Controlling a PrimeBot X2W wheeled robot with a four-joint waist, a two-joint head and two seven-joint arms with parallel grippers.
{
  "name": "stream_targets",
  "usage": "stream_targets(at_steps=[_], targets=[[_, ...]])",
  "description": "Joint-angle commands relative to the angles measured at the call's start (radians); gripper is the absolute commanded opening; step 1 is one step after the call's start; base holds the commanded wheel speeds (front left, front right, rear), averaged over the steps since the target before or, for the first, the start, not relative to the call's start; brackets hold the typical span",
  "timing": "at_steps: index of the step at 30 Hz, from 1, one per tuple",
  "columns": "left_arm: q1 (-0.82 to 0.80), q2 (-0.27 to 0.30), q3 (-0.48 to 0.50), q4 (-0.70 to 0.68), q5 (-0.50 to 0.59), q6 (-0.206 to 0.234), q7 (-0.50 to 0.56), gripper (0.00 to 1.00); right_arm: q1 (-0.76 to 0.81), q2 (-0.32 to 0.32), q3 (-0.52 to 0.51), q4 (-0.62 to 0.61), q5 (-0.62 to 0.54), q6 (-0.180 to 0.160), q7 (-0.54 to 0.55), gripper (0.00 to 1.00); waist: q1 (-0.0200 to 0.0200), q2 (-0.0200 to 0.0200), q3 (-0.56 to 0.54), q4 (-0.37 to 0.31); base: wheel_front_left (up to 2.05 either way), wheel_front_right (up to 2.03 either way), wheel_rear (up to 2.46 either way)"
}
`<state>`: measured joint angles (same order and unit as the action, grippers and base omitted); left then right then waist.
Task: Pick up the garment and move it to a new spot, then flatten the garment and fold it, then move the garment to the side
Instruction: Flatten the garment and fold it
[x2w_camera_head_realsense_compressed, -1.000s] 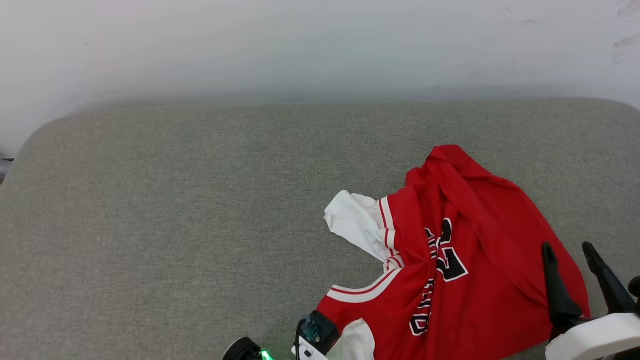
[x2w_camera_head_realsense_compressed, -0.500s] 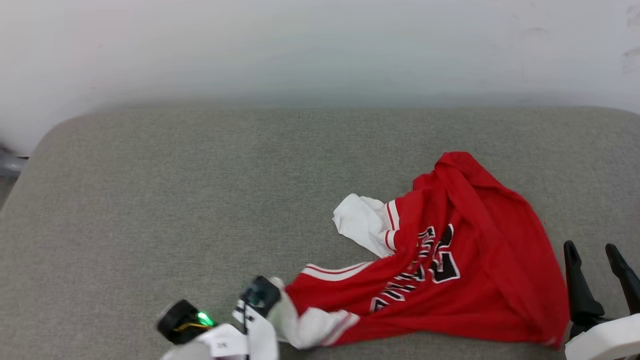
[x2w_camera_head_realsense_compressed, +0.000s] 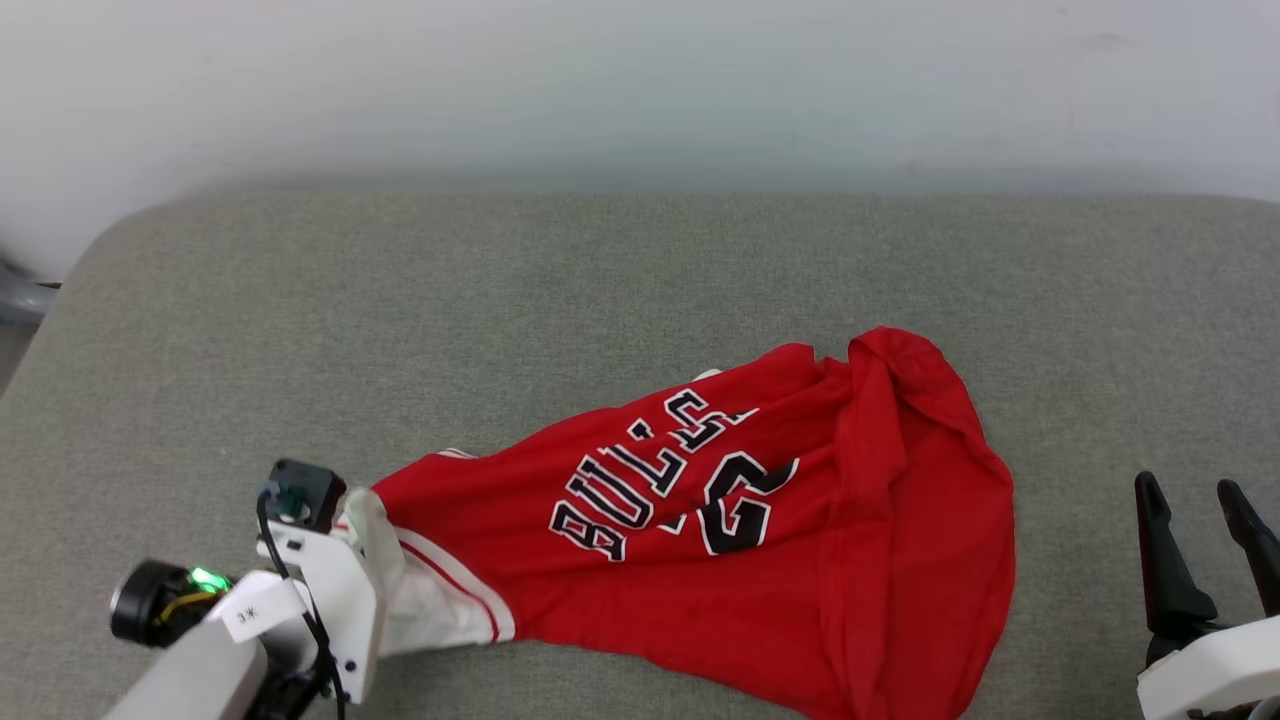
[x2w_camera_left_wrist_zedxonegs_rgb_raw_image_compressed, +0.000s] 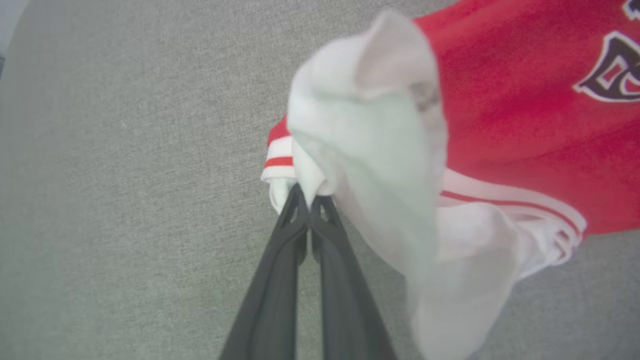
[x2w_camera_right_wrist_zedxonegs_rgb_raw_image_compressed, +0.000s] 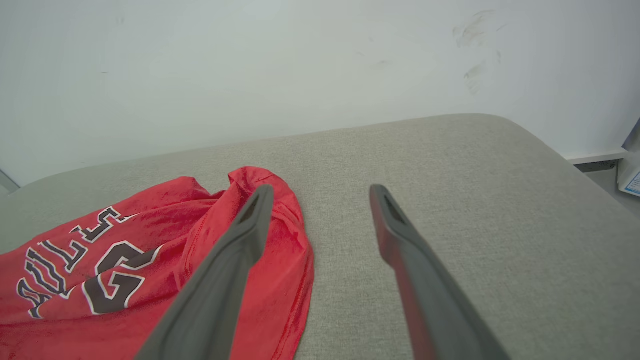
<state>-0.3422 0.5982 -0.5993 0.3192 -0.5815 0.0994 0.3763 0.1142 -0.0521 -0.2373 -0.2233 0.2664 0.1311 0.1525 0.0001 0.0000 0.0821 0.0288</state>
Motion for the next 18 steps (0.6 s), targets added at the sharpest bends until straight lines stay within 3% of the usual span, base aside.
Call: stream_targets(at_steps=[1,4,5,6,7,14,18], targets=[[0.02,-0.013,0.007,0.011,-0.012,0.006,-0.011,0.0,-0.015,0.003,-0.001,0.001,0.007,-0.001,0.003,1.0,-0.0001,0.0,0.009,-0.005,0.0,0.0,0.0],[0.044,-0.054,0.027,0.057,-0.05,0.008,-0.064,0.03,-0.018,0.003,-0.01,0.014,0.019,-0.001,0.012,1.0,-0.0001,0.0,0.022,-0.007,0.0,0.0,0.0],[0.051,-0.066,0.035,0.069,-0.057,0.013,-0.086,0.36,-0.019,0.003,-0.012,0.017,0.018,-0.001,0.013,1.0,-0.0001,0.0,0.024,-0.007,0.0,0.0,0.0],[0.06,-0.077,0.044,0.083,-0.064,0.018,-0.111,0.82,-0.02,0.003,-0.014,0.021,0.02,-0.001,0.014,1.0,-0.0001,0.0,0.023,-0.006,0.0,0.0,0.0],[0.071,-0.09,0.055,0.092,-0.075,0.023,-0.139,1.0,-0.019,0.003,-0.014,0.029,0.027,-0.001,0.019,1.0,-0.0001,0.0,0.021,-0.004,0.0,0.0,0.0],[0.142,-0.142,0.143,0.088,-0.111,0.077,-0.363,1.0,-0.024,0.003,-0.01,0.115,0.036,-0.001,0.071,1.0,-0.0001,0.0,-0.03,0.017,0.0,0.0,0.0],[0.183,-0.16,0.177,0.03,-0.103,0.115,-0.476,1.0,-0.044,-0.036,-0.002,0.198,0.059,-0.001,0.127,1.0,-0.0001,0.0,-0.061,0.038,0.0,0.0,0.0]])
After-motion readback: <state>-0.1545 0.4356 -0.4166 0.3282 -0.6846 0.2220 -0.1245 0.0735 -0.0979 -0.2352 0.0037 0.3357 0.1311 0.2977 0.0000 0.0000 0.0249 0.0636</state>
